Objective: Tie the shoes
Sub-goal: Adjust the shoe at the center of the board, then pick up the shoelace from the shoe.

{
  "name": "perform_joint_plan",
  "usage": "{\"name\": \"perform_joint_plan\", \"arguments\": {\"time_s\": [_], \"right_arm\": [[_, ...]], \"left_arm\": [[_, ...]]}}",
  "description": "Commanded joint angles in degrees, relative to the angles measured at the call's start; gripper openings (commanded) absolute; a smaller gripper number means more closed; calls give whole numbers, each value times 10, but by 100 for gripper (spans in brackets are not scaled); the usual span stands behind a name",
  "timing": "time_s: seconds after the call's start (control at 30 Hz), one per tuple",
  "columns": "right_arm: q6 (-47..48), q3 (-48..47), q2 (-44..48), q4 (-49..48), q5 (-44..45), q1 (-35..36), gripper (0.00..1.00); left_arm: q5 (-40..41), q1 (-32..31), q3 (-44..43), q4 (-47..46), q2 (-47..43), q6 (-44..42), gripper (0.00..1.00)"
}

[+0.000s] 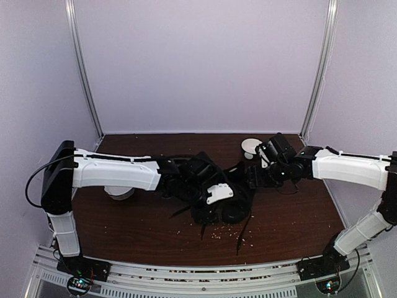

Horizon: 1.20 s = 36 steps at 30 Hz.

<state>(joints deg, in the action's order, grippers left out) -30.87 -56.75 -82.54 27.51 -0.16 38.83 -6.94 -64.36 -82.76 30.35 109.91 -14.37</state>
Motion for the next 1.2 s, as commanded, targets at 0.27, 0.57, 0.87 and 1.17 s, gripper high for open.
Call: {"name": "perform_joint_plan", "arguments": {"time_s": [0.27,0.57,0.87,1.17], "right_arm": [[-93,70,69,151,95,156,93],[-141,85,3,111,62,256,80],[-147,92,-83,69,39,291,67],[-176,158,-52,101,67,278,19]], "left_arm": [[67,17,-9,128,40,133,85],[64,-2,-24,120,67,151,84],[76,-5,-30,117,76,164,84],[98,-5,-50,132,94,173,83]]}}
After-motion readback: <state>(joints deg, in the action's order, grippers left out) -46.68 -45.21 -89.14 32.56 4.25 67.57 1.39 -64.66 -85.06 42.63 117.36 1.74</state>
